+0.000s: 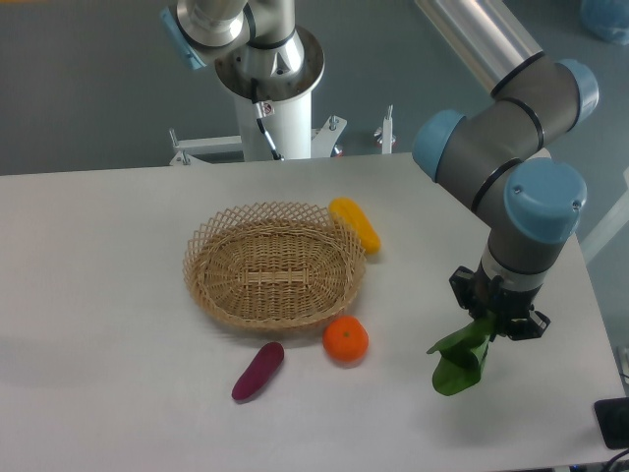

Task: Place the green vegetable on the table
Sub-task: 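Hold the green bok choy in the gripper beside the table edge, then carry the bok choy past the basket toward the open table area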

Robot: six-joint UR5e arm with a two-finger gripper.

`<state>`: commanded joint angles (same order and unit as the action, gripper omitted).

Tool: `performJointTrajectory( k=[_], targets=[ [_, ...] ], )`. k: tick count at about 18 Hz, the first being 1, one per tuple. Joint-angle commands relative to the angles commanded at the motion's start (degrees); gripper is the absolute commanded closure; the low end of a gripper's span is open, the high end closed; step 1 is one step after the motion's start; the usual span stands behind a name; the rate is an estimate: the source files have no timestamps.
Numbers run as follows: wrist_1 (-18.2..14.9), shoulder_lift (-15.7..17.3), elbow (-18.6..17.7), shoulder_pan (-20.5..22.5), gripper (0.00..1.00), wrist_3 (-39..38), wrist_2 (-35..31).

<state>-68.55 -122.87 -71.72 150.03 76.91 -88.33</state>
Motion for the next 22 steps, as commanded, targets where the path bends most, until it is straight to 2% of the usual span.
performJointTrajectory(
  k=[10, 14, 18, 22],
  targets=[
    [-0.3, -0.1, -0.5, -1.4, 0.89, -0.4, -0.3],
    [-0.5, 1.0, -1.8, -6.0, 0.89, -3.3, -0.1],
    [-0.2, 3.4, -5.1, -10.9, 0.89, -4.9, 0.0],
    [-0.1, 3.7, -5.4, -17.1, 0.89, -9.3, 0.0]
  ],
)
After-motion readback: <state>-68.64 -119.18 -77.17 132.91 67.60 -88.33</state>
